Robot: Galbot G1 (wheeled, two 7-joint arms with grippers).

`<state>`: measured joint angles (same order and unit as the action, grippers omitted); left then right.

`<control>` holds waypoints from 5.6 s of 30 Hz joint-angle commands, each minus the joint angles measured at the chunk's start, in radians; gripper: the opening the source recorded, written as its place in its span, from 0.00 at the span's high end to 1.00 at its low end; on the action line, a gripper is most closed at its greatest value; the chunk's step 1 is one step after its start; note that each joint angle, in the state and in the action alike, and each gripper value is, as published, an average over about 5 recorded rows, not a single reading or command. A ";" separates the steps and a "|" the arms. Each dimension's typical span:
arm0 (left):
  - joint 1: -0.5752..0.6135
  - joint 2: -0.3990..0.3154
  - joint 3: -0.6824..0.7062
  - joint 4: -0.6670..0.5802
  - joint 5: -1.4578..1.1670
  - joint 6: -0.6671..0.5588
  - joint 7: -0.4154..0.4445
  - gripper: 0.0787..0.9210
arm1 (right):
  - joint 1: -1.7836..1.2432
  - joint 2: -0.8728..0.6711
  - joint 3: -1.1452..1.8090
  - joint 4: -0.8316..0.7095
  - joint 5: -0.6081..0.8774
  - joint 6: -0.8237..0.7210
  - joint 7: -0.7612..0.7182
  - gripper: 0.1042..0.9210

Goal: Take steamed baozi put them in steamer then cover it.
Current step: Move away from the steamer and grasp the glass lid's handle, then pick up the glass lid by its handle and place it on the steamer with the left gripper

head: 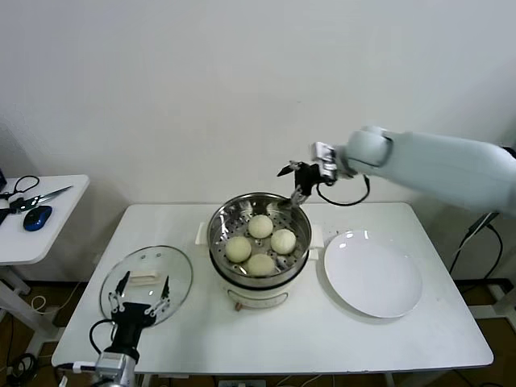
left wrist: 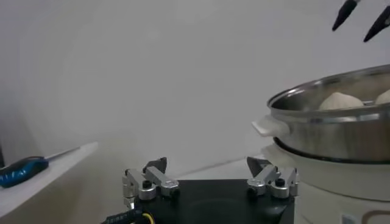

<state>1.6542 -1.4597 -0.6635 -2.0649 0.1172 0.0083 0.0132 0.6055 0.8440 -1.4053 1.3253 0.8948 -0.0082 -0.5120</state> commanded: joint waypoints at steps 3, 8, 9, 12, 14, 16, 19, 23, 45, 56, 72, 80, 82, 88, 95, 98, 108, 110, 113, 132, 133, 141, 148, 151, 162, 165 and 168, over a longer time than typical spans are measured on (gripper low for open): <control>-0.020 -0.015 -0.011 -0.009 0.047 0.018 -0.006 0.12 | -0.796 -0.293 0.885 0.152 -0.082 0.169 0.307 0.12; -0.014 -0.011 -0.022 -0.014 0.131 0.016 -0.019 0.12 | -1.116 -0.241 1.260 0.214 -0.175 0.134 0.332 0.12; -0.014 -0.010 -0.024 -0.014 0.151 0.015 -0.022 0.12 | -1.171 -0.225 1.324 0.226 -0.196 0.126 0.338 0.12; -0.013 -0.003 -0.029 -0.019 0.199 0.010 -0.023 0.12 | -1.309 -0.193 1.464 0.264 -0.229 0.103 0.352 0.12; -0.014 0.003 -0.033 -0.022 0.248 0.010 -0.023 0.12 | -1.402 -0.170 1.553 0.292 -0.250 0.081 0.355 0.12; -0.015 0.009 -0.038 -0.022 0.315 0.011 -0.023 0.12 | -1.494 -0.138 1.637 0.316 -0.268 0.061 0.355 0.12; -0.016 0.021 -0.050 -0.021 0.451 0.014 -0.019 0.12 | -1.621 -0.077 1.738 0.344 -0.288 0.033 0.351 0.12; -0.014 0.042 -0.074 -0.024 0.696 0.030 0.004 0.12 | -1.744 -0.006 1.846 0.384 -0.310 0.007 0.340 0.12; -0.202 0.105 -0.011 0.374 1.220 -0.009 -0.029 0.12 | -1.934 0.131 1.981 0.367 -0.467 -0.011 0.251 0.12; -0.350 0.087 -0.014 0.559 1.267 -0.025 -0.092 0.12 | -1.931 0.161 1.976 0.353 -0.503 -0.011 0.246 0.12; -0.434 0.089 -0.007 0.626 1.246 -0.001 -0.152 0.12 | -1.955 0.176 1.987 0.348 -0.550 0.003 0.214 0.12; -0.458 0.091 -0.005 0.664 1.245 -0.007 -0.150 0.12 | -1.950 0.188 1.987 0.336 -0.569 0.015 0.208 0.12; -0.460 0.091 -0.006 0.673 1.246 -0.010 -0.151 0.15 | -1.950 0.190 1.988 0.334 -0.572 0.016 0.206 0.12; -0.445 0.094 -0.007 0.665 1.239 -0.018 -0.153 0.35 | -1.944 0.194 1.988 0.326 -0.581 0.022 0.203 0.12; -0.425 0.094 -0.013 0.656 1.218 -0.028 -0.160 0.58 | -1.932 0.197 1.985 0.319 -0.588 0.024 0.201 0.12; -0.413 0.097 -0.014 0.634 1.211 -0.031 -0.165 0.69 | -1.931 0.197 1.986 0.316 -0.591 0.025 0.200 0.12; -0.319 0.142 -0.022 0.411 1.164 -0.011 -0.172 0.92 | -1.929 0.187 2.004 0.303 -0.592 0.034 0.196 0.12; -0.279 0.163 -0.030 0.335 1.157 0.013 -0.165 0.92 | -1.927 0.184 2.009 0.298 -0.592 0.037 0.194 0.12; -0.222 0.194 -0.044 0.226 1.156 0.063 -0.152 0.92 | -1.920 0.181 2.015 0.288 -0.592 0.042 0.192 0.12; -0.303 0.617 0.260 -0.152 1.037 0.574 0.008 0.92 | -1.841 0.172 1.980 0.206 -0.620 0.064 0.183 0.12; -0.355 0.633 0.320 -0.150 1.035 0.605 0.038 0.92 | -1.838 0.174 1.978 0.202 -0.621 0.065 0.183 0.12; -0.742 0.514 0.720 -0.096 1.168 0.755 0.365 0.92 | -1.827 0.171 1.989 0.180 -0.623 0.073 0.176 0.12; -0.841 0.292 0.853 0.040 1.316 0.777 0.439 0.92 | -1.834 0.174 2.007 0.162 -0.628 0.088 0.170 0.12; -0.837 0.186 0.865 0.102 1.358 0.777 0.431 0.92 | -1.839 0.175 2.015 0.158 -0.630 0.092 0.168 0.12; -0.808 -0.044 0.860 0.284 1.373 0.777 0.283 0.92 | -1.854 0.175 2.037 0.151 -0.638 0.106 0.159 0.12; -0.806 -0.064 0.859 0.312 1.373 0.777 0.270 0.92 | -1.857 0.174 2.040 0.148 -0.640 0.109 0.157 0.12; -0.809 -0.076 0.851 0.336 1.371 0.777 0.258 0.92 | -1.860 0.173 2.043 0.145 -0.640 0.112 0.153 0.12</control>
<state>0.8862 -1.3861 0.1395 -1.8588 1.4532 0.7375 0.3155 -1.2512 1.0176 0.6311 1.4764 0.2563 0.0988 -0.3556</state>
